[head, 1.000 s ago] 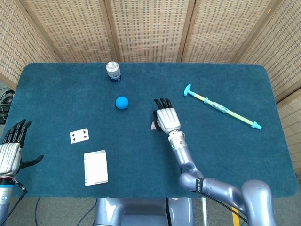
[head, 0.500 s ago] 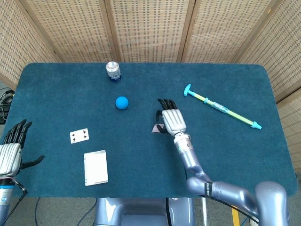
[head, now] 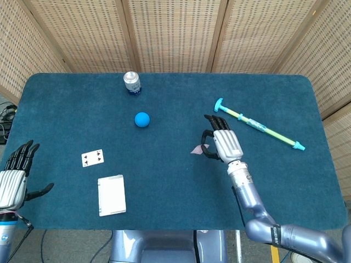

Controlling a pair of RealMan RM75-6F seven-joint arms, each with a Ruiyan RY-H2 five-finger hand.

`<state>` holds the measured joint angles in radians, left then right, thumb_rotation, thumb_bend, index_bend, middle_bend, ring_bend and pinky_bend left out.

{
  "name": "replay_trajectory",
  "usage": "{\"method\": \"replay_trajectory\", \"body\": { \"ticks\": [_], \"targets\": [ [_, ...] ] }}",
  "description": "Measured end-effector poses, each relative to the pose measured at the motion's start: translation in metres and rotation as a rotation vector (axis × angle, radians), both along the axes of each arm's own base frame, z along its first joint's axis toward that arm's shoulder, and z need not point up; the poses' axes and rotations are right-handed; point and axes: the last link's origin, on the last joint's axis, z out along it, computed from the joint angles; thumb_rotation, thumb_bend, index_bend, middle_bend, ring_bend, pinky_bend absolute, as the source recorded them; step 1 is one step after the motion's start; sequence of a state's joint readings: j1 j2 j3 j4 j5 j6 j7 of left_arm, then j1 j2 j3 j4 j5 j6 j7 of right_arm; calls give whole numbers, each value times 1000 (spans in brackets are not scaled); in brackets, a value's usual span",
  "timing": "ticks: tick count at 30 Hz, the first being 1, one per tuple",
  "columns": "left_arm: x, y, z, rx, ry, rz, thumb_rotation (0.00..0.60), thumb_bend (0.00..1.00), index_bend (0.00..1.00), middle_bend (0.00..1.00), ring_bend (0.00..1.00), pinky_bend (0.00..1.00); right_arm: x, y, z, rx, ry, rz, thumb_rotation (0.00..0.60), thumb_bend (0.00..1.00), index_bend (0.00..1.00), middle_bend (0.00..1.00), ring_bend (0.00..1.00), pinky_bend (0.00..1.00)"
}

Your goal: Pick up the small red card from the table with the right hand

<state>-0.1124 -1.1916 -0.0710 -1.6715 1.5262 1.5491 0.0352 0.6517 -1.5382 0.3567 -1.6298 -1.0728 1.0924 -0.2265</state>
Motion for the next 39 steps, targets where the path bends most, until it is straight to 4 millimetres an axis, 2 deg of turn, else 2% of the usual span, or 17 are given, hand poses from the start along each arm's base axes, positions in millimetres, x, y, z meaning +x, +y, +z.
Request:
{"method": "replay_trajectory", "body": {
  "ticks": [8,16,20,29,39],
  "targets": [
    [5,-5,3,7,-7,-27,600,154,0,0,0,80,-6,23,30,-34,-24,9,600,535,628,167,0,0],
    [8,-10,3,12,-1,-44,600,154,0,0,0,80,-14,44,46,-23,-77,-7,600,535,627,168,0,0],
    [10,-11,2,9,6,-53,600,154,0,0,0,79,-24,58,55,2,-137,-27,600,535,627,167,0,0],
    [15,-16,-4,1,32,-77,600,154,0,0,0,79,-50,93,67,70,-300,-69,600,535,628,167,0,0],
    [15,-16,-4,9,31,-79,600,154,0,0,0,79,-66,126,68,204,-495,-78,600,536,627,166,0,0]
  ]
}}
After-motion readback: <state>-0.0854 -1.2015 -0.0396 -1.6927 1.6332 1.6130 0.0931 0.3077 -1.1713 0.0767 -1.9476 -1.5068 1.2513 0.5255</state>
